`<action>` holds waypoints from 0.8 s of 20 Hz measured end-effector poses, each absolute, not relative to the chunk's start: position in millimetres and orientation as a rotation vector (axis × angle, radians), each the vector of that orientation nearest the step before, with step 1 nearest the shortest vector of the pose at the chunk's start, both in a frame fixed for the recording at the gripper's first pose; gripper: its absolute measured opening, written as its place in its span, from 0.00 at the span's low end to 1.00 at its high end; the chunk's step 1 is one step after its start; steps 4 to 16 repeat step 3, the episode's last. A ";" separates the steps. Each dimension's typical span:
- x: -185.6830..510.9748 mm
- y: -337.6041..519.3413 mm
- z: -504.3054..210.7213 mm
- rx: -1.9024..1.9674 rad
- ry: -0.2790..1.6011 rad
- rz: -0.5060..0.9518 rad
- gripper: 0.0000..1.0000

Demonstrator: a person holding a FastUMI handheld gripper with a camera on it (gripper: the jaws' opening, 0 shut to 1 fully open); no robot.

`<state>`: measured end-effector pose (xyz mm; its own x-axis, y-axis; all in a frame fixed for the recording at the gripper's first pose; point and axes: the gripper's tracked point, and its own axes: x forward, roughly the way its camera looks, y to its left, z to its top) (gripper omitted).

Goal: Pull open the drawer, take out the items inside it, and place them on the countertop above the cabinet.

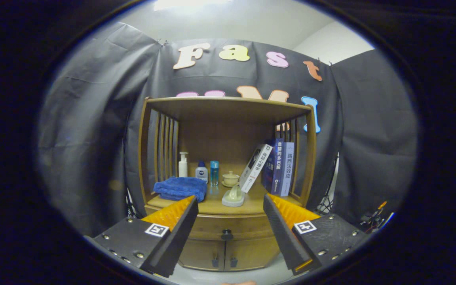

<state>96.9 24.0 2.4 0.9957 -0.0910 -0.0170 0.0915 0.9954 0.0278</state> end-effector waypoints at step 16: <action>93.3 19.2 0.8 0.009 0.016 -0.108 0.95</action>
